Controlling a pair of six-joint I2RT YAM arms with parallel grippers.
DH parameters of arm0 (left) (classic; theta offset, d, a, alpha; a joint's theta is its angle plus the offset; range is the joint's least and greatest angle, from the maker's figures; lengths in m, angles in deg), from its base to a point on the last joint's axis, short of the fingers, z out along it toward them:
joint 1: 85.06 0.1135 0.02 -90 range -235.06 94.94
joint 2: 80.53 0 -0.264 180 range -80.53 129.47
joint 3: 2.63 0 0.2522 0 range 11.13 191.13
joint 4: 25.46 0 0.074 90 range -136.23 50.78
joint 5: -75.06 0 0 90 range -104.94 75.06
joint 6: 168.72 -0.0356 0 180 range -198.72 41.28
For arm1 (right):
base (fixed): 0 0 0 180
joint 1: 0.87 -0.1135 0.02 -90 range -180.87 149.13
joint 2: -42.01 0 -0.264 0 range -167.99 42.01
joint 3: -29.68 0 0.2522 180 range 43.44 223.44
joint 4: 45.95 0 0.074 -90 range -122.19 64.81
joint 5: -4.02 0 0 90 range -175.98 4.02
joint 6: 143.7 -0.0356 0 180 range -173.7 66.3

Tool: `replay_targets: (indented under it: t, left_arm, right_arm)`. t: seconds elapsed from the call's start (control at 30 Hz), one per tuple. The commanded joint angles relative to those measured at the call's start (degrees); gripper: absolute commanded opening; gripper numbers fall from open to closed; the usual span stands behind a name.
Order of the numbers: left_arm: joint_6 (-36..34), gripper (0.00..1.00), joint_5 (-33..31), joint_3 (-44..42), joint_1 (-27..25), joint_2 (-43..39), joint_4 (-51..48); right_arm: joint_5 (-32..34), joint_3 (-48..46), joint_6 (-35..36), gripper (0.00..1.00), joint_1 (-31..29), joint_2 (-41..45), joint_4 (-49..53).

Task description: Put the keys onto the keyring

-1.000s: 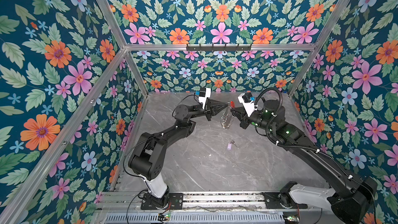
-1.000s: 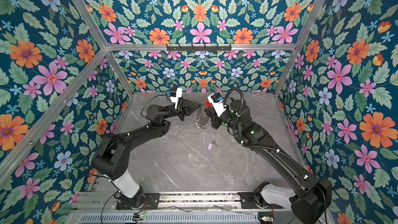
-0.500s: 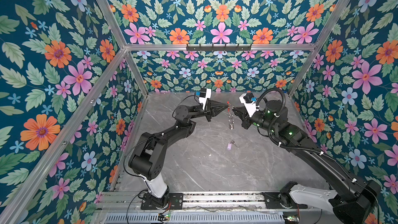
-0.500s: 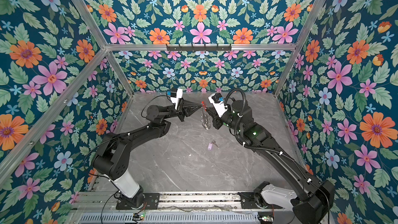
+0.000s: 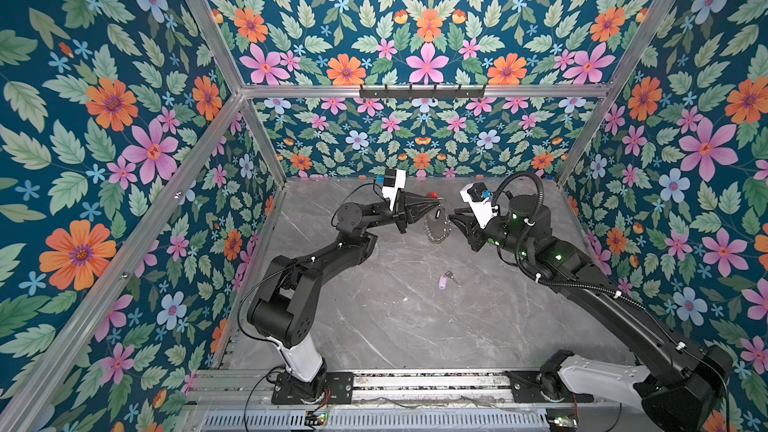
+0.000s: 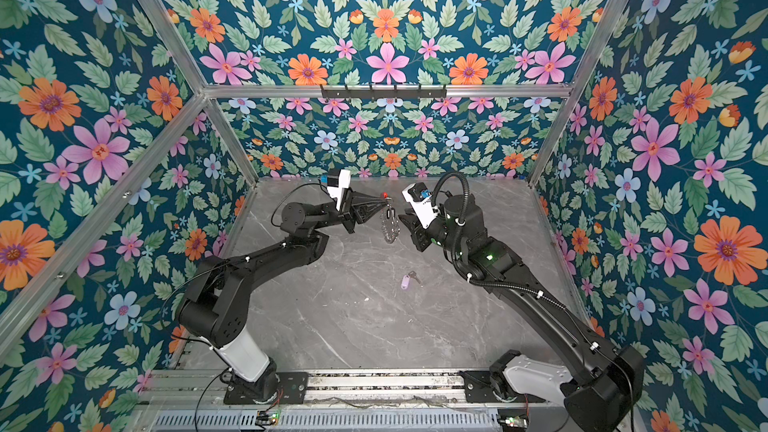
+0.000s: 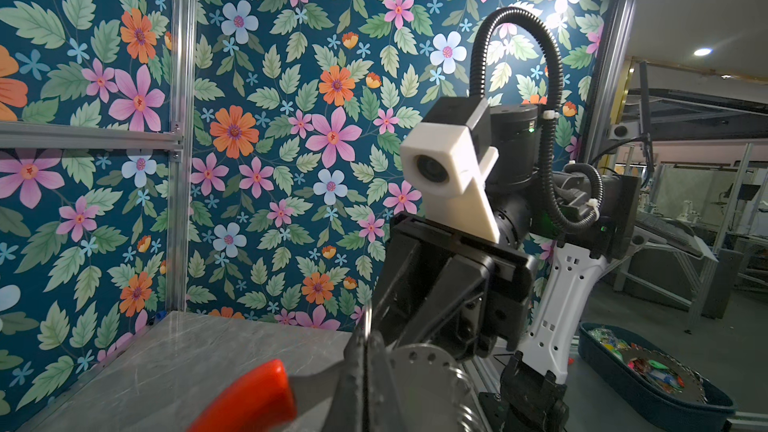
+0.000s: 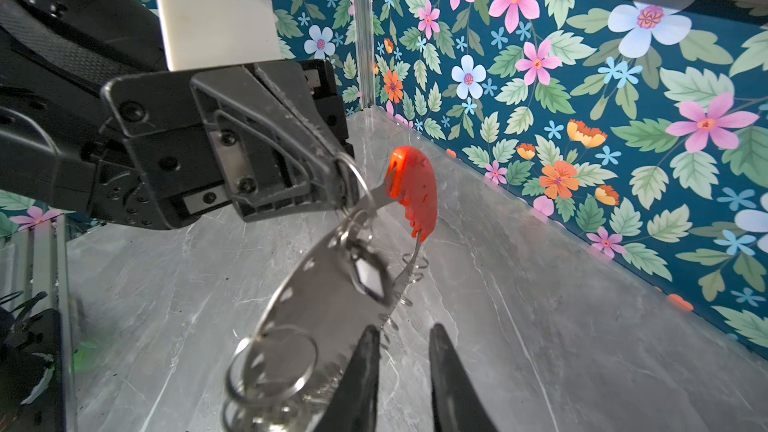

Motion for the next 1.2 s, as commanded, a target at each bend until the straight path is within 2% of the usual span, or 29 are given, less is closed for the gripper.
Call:
replay_targets:
  t: [0.0, 0.17, 0.4, 0.67, 0.9, 1.03, 1.17]
  left_arm:
    - [0.28, 0.00, -0.50, 0.42, 0.04, -0.35, 3.06]
    - [0.21, 0.00, -0.24, 0.48, 0.06, -0.36, 2.87]
    - [-2.10, 0.00, 0.19, -1.25, 0.82, -0.92, 0.04]
    - [-17.98, 0.00, -0.39, -4.92, 1.95, -5.08, -19.03]
    - [-24.90, 0.00, -1.14, -10.12, 5.13, -9.11, -26.99]
    - [-33.30, 0.00, -3.16, -11.27, 6.07, -12.38, -39.22]
    - [-50.05, 0.00, -7.89, -9.17, 6.10, -17.34, -65.00]
  right_arm:
    - [-0.01, 0.53, 0.73, 0.24, -0.04, 0.20, -0.74]
    - [0.70, -0.02, 0.44, 0.25, -0.04, 0.65, -1.11]
    - [6.55, -3.60, -1.41, 0.36, -0.08, 2.24, -3.55]
    - [12.47, -11.02, -4.65, 0.38, -0.04, 6.26, -8.76]
    - [15.53, -16.11, -6.99, 0.39, -0.04, 7.85, -11.69]
    - [16.26, -17.87, -8.46, 0.40, -0.04, 7.72, -12.50]
    - [16.68, -19.91, -10.08, 0.40, -0.04, 7.89, -13.43]
